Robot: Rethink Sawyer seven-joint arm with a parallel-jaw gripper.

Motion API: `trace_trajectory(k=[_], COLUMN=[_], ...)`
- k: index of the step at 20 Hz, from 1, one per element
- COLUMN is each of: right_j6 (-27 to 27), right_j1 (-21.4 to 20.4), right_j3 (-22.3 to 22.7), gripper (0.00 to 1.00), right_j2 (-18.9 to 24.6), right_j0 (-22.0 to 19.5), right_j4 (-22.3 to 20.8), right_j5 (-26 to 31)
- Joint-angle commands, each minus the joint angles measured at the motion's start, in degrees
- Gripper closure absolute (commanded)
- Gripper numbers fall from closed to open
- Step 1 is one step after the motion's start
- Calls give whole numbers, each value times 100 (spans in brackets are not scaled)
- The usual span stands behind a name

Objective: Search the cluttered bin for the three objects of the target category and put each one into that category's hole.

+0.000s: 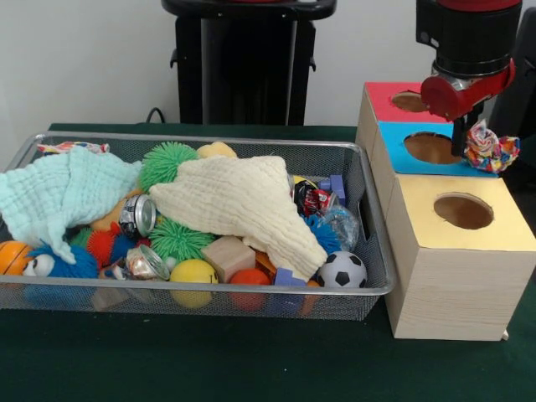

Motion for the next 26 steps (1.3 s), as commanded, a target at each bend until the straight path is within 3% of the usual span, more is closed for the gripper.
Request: trace_trajectory(k=[1, 26], right_j6=[1181, 1090], right_j1=[121, 10], right_j3=[-246, -319], gripper=[100, 100], right_j2=[-587, -1039], right_j0=[32, 414], right_j4=[-220, -47], right_j5=[-582, -1040])
